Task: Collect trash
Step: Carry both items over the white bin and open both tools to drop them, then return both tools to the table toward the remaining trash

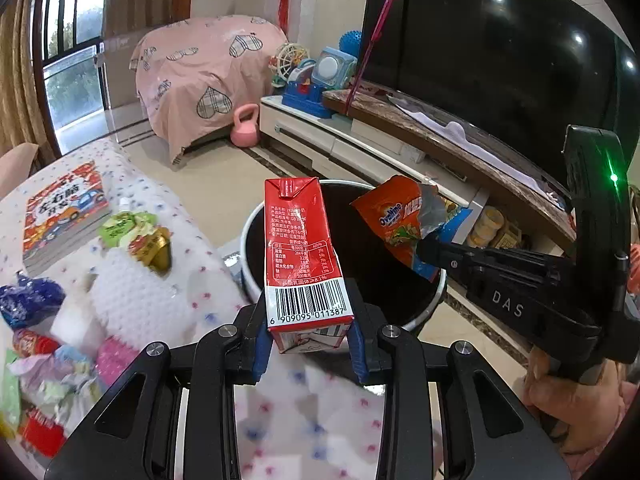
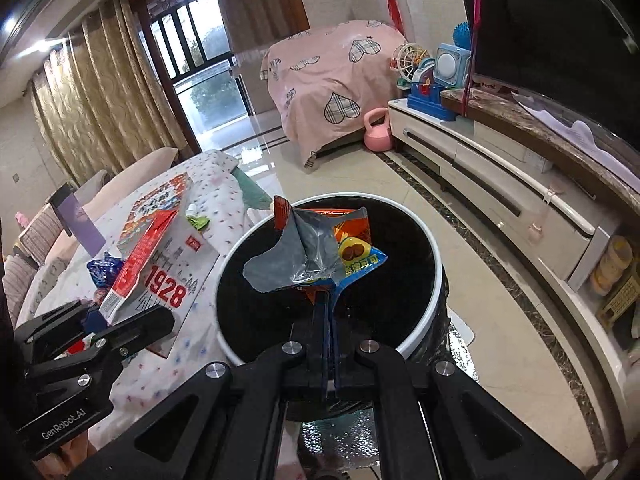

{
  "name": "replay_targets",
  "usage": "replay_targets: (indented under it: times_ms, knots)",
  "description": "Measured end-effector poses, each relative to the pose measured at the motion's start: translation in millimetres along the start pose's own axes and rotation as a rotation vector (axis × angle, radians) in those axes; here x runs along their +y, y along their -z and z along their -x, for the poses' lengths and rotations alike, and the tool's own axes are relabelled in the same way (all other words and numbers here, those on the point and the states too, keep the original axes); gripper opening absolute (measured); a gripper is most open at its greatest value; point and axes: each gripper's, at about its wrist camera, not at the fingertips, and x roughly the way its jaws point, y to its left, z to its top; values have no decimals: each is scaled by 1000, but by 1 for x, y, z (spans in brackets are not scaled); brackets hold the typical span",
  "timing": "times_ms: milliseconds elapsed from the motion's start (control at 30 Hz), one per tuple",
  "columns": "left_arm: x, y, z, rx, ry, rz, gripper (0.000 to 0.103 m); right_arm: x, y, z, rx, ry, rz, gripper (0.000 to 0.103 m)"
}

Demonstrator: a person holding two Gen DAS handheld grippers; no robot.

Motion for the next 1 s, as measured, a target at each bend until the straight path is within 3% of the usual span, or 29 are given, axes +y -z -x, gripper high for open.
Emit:
replay_targets:
  times_ms: [400, 467, 533, 633, 667, 733, 900, 1000]
  knots:
    - [-5, -6, -31, 57, -3, -8, 30, -16, -7, -19, 40, -6, -14, 5]
    - [-5, -6, -35, 74, -1, 1, 35, -18, -8, -21, 45, -4, -16, 6]
    - [-3, -5, -34, 71, -2, 11, 48, -21, -8, -23, 54, -9, -23, 7]
    - [0, -3, -23, 44, -3, 23, 65, -25, -9, -23, 54, -14, -40, 22]
    - [1, -2, -18, 34, -6, 26, 66, -26, -8, -22, 51, -18, -45, 29]
    - [5, 2, -7, 21, -9, 40, 68, -26, -7, -17, 37, -18, -55, 31]
    - [21, 18, 20, -13, -20, 88, 73, -21, 0, -3, -5, -52, -86, 64]
    - [32, 34, 37, -30, -38, 117, 74, -12, 7, 6, -31, -67, -98, 74]
